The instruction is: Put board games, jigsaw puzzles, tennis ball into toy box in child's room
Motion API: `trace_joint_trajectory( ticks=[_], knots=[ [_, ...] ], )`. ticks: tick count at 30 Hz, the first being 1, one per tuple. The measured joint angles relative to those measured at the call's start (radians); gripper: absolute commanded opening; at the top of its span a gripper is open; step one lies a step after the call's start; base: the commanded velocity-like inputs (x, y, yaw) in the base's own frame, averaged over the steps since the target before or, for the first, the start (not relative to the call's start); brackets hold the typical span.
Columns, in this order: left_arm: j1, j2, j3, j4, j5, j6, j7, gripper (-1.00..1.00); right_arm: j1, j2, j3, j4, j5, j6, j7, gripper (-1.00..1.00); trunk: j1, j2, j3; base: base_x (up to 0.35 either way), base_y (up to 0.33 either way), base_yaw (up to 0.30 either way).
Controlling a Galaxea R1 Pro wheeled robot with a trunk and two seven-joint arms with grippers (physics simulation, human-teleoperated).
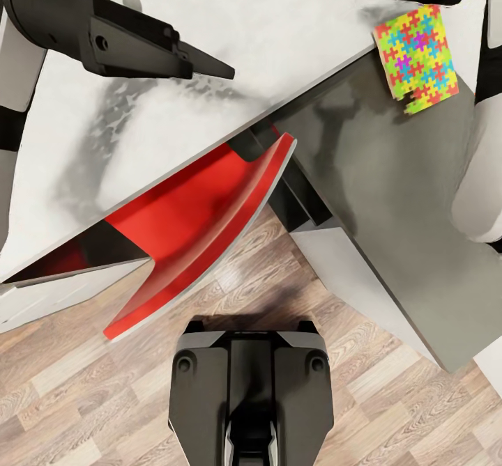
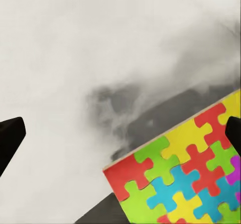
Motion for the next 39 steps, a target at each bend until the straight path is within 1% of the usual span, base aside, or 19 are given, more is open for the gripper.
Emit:
trace_joint_trajectory(
  ticks=[1, 3, 9, 12, 18, 23, 25, 28, 29, 30, 31, 35, 36, 39],
  knots=[
    [0.000, 0.003, -0.002, 0.000, 0.000, 0.000, 0.000, 1.00, 0.000, -0.009, 0.001, -0.012, 0.000, 0.000, 0.000, 1.00, 0.000, 0.000, 0.000, 0.000, 0.000, 0.000],
    [0.000, 0.006, -0.005, 0.000, 0.004, 0.000, 0.000, 1.00, 0.000, -0.016, 0.001, -0.022, -0.002, 0.000, 0.000, 1.00, 0.000, 0.000, 0.000, 0.000, 0.000, 0.000],
    [0.000, 0.007, -0.006, 0.000, 0.010, 0.000, 0.000, 1.00, 0.003, -0.020, 0.000, -0.031, -0.016, 0.000, 0.000, 1.00, 0.000, 0.000, 0.000, 0.000, 0.000, 0.000],
    [0.000, 0.006, -0.006, 0.000, 0.011, 0.000, 0.000, 1.00, 0.004, -0.024, -0.002, -0.032, -0.043, 0.000, 0.000, 1.00, 0.000, 0.000, 0.000, 0.000, 0.000, 0.000],
    [0.000, 0.006, -0.006, 0.000, 0.011, 0.000, 0.000, 1.00, 0.005, -0.031, -0.004, -0.032, -0.084, 0.000, 0.000, 1.00, 0.000, 0.000, 0.000, 0.000, 0.000, 0.000],
    [0.000, 0.006, -0.005, 0.000, 0.011, 0.000, 0.000, 1.00, 0.007, -0.033, -0.004, -0.032, -0.097, 0.000, 0.000, 1.00, 0.000, 0.000, 0.000, 0.000, 0.000, 0.000],
    [0.000, 0.006, -0.006, 0.000, 0.011, 0.000, 0.000, 1.00, 0.012, -0.034, -0.004, -0.032, -0.110, 0.000, 0.000, 1.00, 0.000, 0.000, 0.000, 0.000, 0.000, 0.000],
    [0.000, 0.006, -0.006, 0.000, 0.011, 0.000, 0.000, 1.00, 0.027, -0.034, -0.005, -0.032, -0.138, 0.000, 0.000, 1.00, 0.000, 0.000, 0.000, -0.026, 0.000, 0.000],
    [0.000, 0.006, -0.006, 0.000, 0.011, 0.000, 0.000, 1.00, 0.040, -0.036, -0.005, -0.032, -0.163, 0.000, 0.000, 1.00, 0.000, 0.000, 0.000, -0.086, 0.000, 0.000],
    [0.000, 0.006, -0.006, 0.000, 0.011, 0.000, 0.000, 1.00, 0.047, -0.037, -0.005, -0.032, -0.176, 0.000, 0.000, 1.00, 0.000, 0.000, 0.000, -0.150, 0.000, 0.000],
    [0.000, 0.006, -0.006, 0.000, 0.011, 0.000, 0.000, 1.00, 0.058, -0.041, -0.005, -0.032, -0.202, 0.000, 0.000, 1.00, 0.000, 0.000, 0.000, -0.179, 0.000, 0.000],
    [0.000, 0.007, -0.005, 0.000, 0.011, 0.000, 0.000, 1.00, 0.072, -0.051, -0.005, -0.032, -0.250, 0.001, 0.000, 1.00, 0.001, 0.000, 0.000, -0.236, 0.000, 0.000],
    [0.000, 0.007, -0.005, 0.000, 0.011, 0.000, 0.000, 1.00, 0.075, -0.056, -0.005, -0.032, -0.268, 0.001, 0.000, 1.00, 0.001, 0.000, 0.000, -0.225, 0.000, 0.000],
    [0.000, 0.007, -0.005, 0.000, 0.011, 0.000, 0.000, 1.00, 0.078, -0.063, -0.005, -0.032, -0.291, 0.001, 0.001, 1.00, 0.000, 0.000, 0.000, -0.146, 0.000, 0.000]
  ],
)
